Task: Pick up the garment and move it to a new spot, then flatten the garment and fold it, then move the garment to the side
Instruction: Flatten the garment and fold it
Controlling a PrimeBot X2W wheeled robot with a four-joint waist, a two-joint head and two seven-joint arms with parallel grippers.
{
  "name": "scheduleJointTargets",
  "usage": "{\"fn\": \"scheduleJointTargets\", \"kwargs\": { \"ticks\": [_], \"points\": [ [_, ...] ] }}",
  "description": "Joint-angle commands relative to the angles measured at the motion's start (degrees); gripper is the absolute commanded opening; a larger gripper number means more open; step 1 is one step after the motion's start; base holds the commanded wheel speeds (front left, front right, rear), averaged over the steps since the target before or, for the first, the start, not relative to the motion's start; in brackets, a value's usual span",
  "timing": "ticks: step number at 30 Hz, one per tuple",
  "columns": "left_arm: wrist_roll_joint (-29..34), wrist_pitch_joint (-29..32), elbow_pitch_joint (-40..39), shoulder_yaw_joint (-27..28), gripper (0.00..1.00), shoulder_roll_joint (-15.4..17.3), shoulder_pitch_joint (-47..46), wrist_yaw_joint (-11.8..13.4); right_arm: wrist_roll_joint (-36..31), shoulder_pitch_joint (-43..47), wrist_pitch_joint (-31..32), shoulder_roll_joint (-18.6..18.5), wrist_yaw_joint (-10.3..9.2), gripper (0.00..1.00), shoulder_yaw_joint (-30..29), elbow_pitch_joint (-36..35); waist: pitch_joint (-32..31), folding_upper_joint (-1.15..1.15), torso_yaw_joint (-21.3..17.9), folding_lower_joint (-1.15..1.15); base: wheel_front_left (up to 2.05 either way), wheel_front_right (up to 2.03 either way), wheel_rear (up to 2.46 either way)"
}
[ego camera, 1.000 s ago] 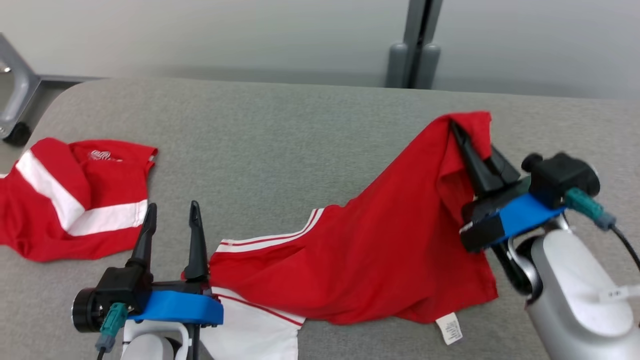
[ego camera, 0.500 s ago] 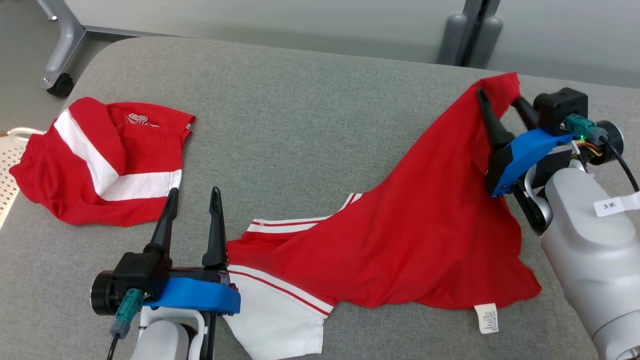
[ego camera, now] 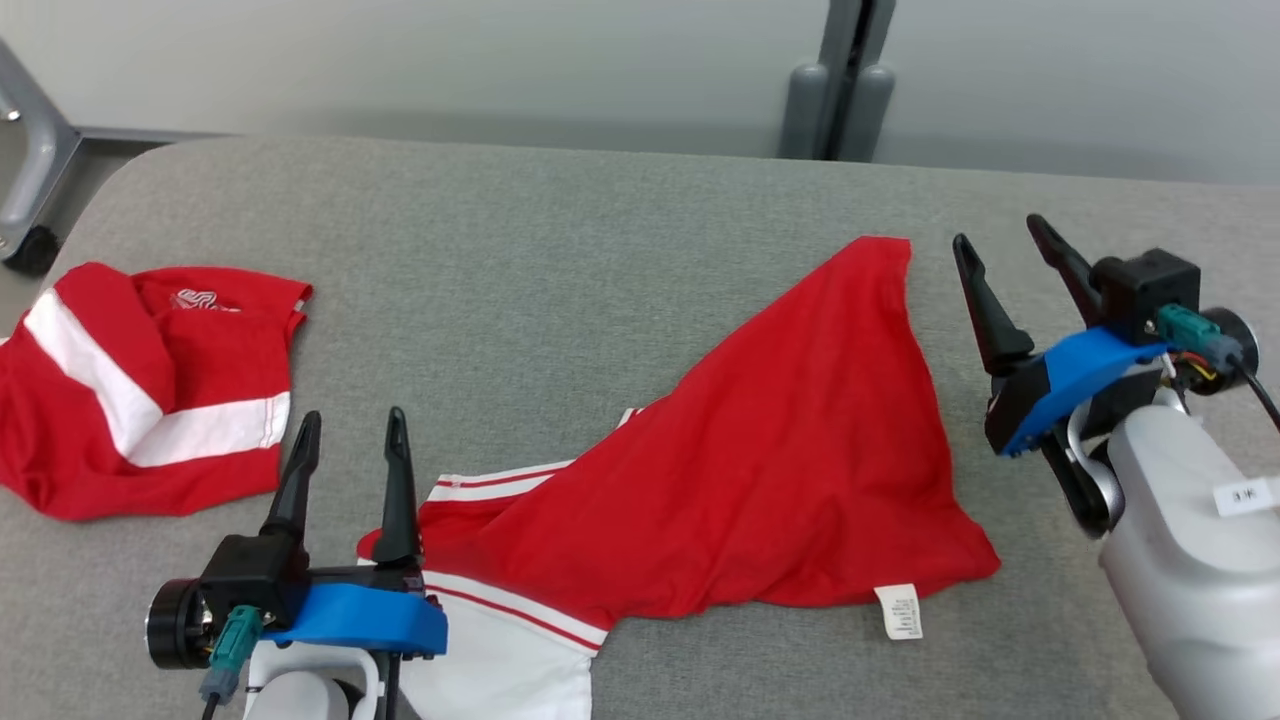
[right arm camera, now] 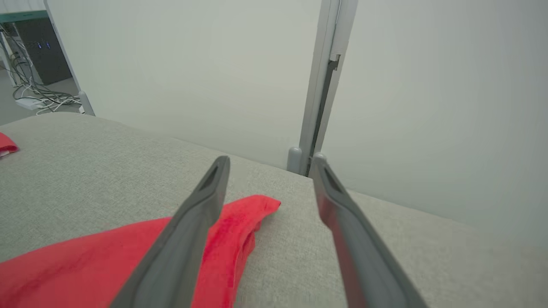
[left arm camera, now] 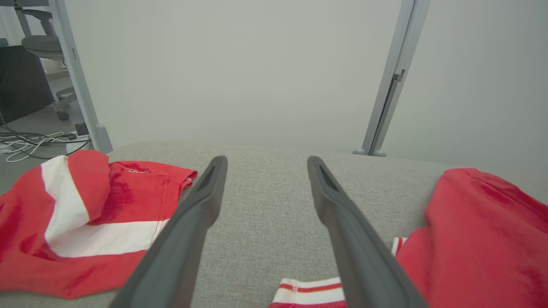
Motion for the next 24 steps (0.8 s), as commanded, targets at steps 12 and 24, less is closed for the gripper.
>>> {"fn": "scheduleJointTargets", "kwargs": {
  "ticks": [12,24],
  "points": [
    [2.8,-0.2,-0.3,5.2,1.00,0.0,4.2,-1.6,-2.0,20.6,-0.2,2.9,0.01,1.00,-8.3,-16.3,-5.7,-0.01,-8.7,0.00,0.00,0.00,0.00],
    [3.5,-0.2,-0.2,6.4,1.00,0.0,7.8,-2.1,-5.3,37.1,-0.2,8.8,0.01,1.00,-12.5,-27.1,-8.5,-0.01,-9.9,0.00,0.00,0.00,0.00]
  ]
}}
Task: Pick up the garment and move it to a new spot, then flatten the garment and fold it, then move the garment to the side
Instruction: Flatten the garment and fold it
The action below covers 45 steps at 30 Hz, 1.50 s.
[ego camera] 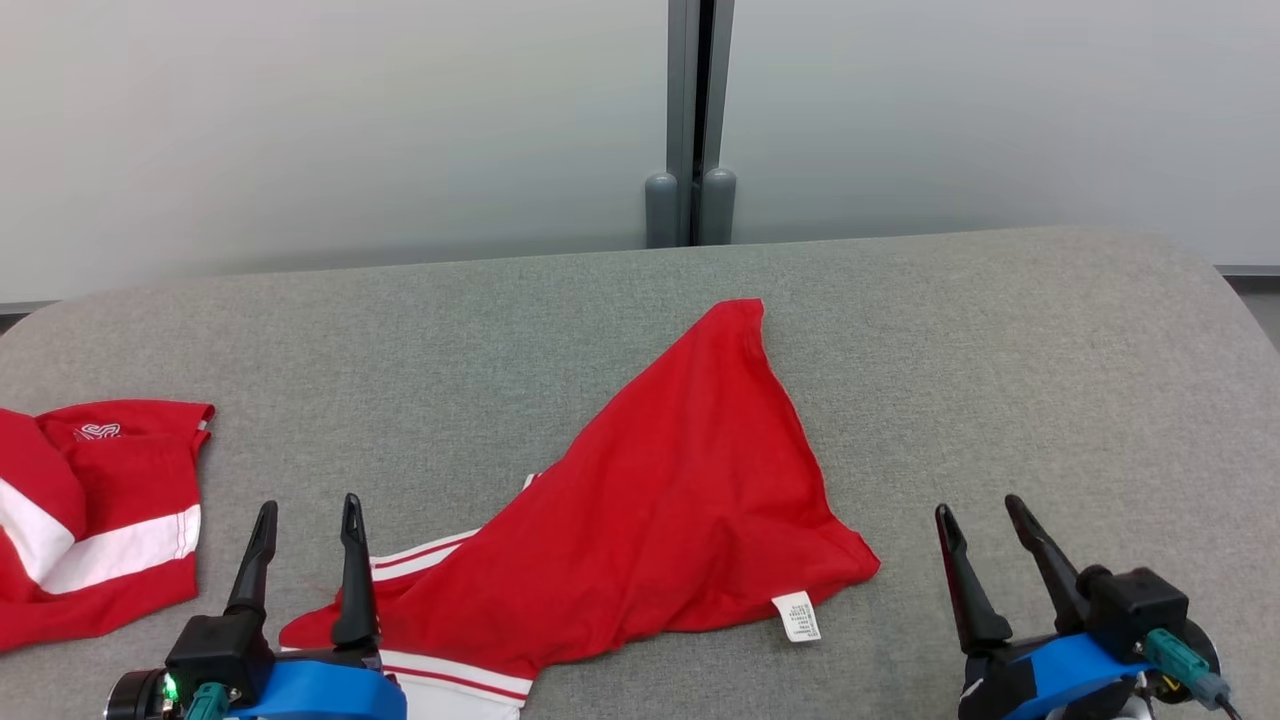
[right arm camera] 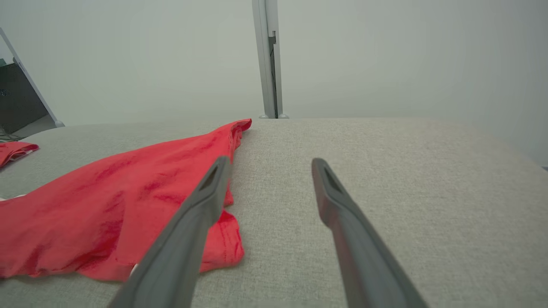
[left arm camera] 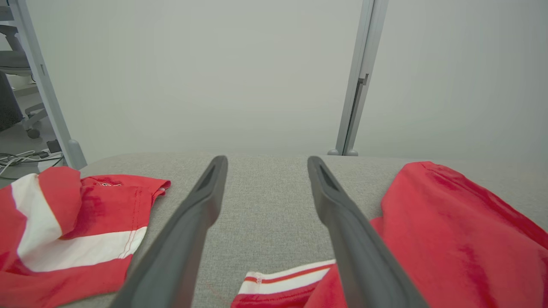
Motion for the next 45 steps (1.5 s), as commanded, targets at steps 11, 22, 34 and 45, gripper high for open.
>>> {"fn": "scheduleJointTargets", "kwargs": {
  "ticks": [11,22,34,45],
  "points": [
    [0.1,-0.2,-0.1,0.1,1.00,0.0,0.4,0.2,-1.9,1.5,-0.2,1.4,0.01,1.00,-0.2,0.0,-0.2,0.00,1.3,0.01,0.00,0.00,0.00],
    [-0.5,-0.2,-0.9,-1.5,1.00,0.0,-1.8,0.7,-2.3,-7.4,-0.2,1.1,0.01,1.00,2.7,11.3,2.9,0.00,4.7,0.01,0.00,0.00,0.00],
    [-0.8,-0.2,-0.5,-2.3,1.00,0.0,-3.7,0.9,-2.5,-12.4,0.0,1.8,0.01,1.00,3.4,29.2,5.7,0.00,7.5,0.01,0.00,0.00,0.00],
    [-0.9,-0.2,0.0,-1.8,1.00,0.0,-3.5,0.8,2.7,-13.3,0.0,3.4,0.03,0.00,7.7,30.4,4.8,0.00,5.8,0.01,0.00,0.00,0.00]
  ]
}}
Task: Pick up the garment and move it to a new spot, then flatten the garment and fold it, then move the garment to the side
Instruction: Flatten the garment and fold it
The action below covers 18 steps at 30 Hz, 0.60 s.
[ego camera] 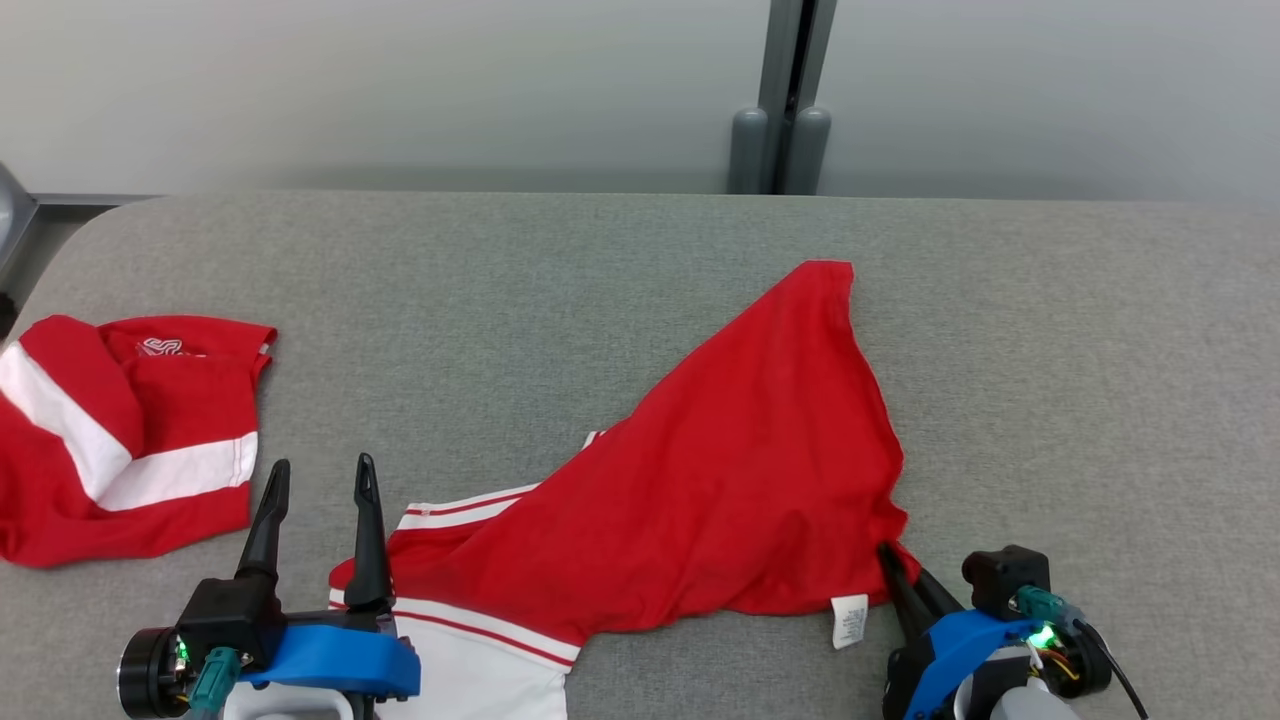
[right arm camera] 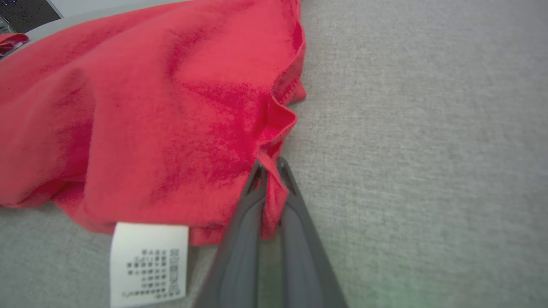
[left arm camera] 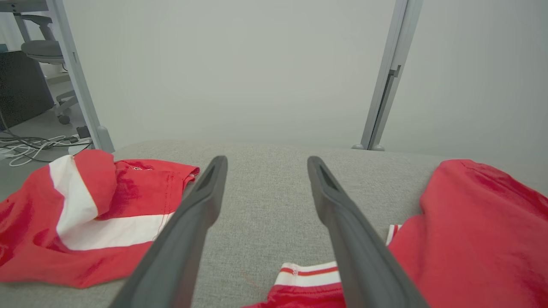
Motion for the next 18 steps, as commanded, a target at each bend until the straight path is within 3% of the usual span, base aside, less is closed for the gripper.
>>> {"fn": "scheduleJointTargets", "kwargs": {
  "ticks": [1,10,18],
  "points": [
    [-0.3,-0.2,0.0,0.2,1.00,0.0,-0.1,-0.1,0.7,0.2,0.2,0.2,0.05,0.00,0.3,-1.3,-0.5,0.00,-0.7,0.00,0.00,0.00,0.00],
    [-0.5,-0.2,0.3,0.6,1.00,0.0,1.9,0.1,3.0,5.2,0.2,-4.3,0.04,0.00,-2.7,-10.7,-2.7,0.00,-4.0,0.00,0.00,0.00,0.00],
    [-0.6,-0.2,0.2,0.6,1.00,0.0,2.9,0.3,5.5,11.5,0.2,-7.7,0.04,0.00,-7.6,-14.8,-3.6,0.00,-5.6,0.00,0.00,0.00,0.00]
  ]
}}
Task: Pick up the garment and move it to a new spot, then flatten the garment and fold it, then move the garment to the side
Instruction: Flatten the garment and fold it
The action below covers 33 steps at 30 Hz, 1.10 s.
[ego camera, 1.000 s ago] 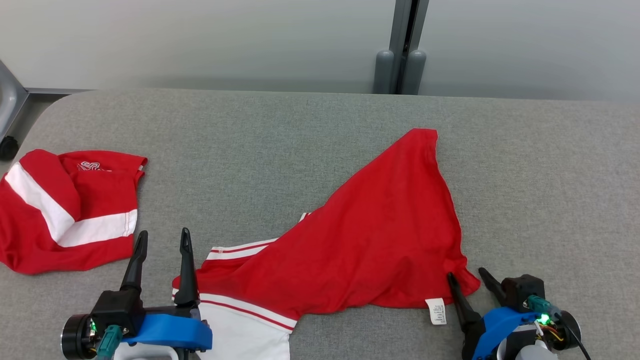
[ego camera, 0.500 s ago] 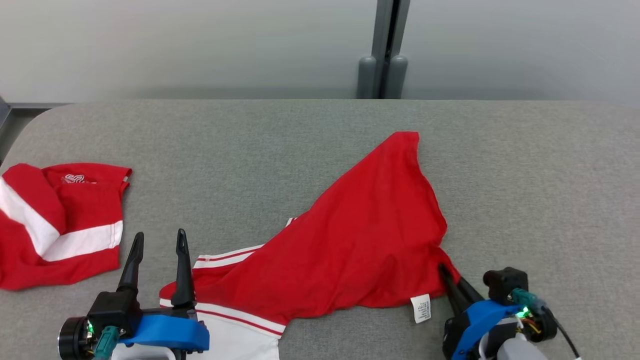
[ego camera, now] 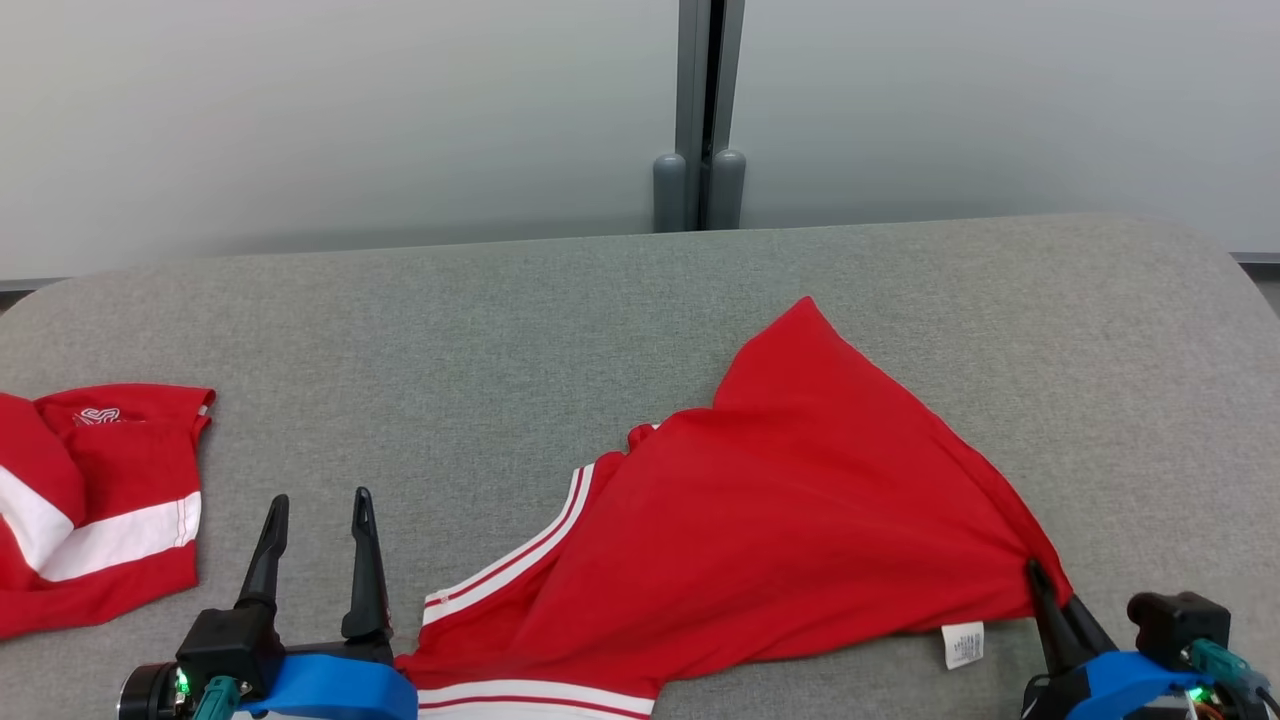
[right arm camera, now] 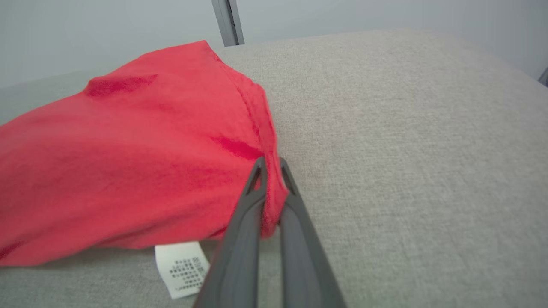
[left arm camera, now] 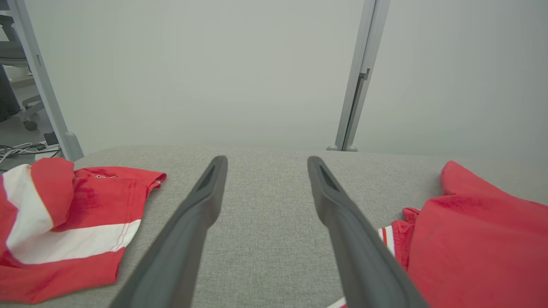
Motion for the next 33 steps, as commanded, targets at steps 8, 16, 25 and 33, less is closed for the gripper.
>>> {"fn": "scheduleJointTargets", "kwargs": {
  "ticks": [8,16,25,33],
  "points": [
    [0.0,-0.2,0.3,0.3,1.00,0.0,0.6,0.0,2.3,1.6,0.0,0.6,0.01,1.00,-1.9,-3.0,-0.6,0.00,-0.4,0.00,0.00,0.00,0.00],
    [0.5,-0.2,0.3,1.0,1.00,0.0,1.3,-0.3,-2.0,3.6,0.0,4.2,0.01,1.00,-5.9,-15.3,-1.7,0.00,0.3,0.00,0.00,0.00,0.00],
    [1.5,-0.2,0.0,1.2,1.00,0.0,2.1,-0.1,-5.8,7.5,0.0,7.2,0.02,1.00,-2.9,-24.4,-2.4,0.00,1.0,0.00,0.00,0.00,0.00],
    [3.1,-0.2,-0.3,1.8,1.00,0.0,2.9,0.2,-8.4,10.0,0.0,7.8,0.01,1.00,-1.9,-24.4,-2.7,0.00,1.3,0.00,0.00,0.00,0.00]
  ]
}}
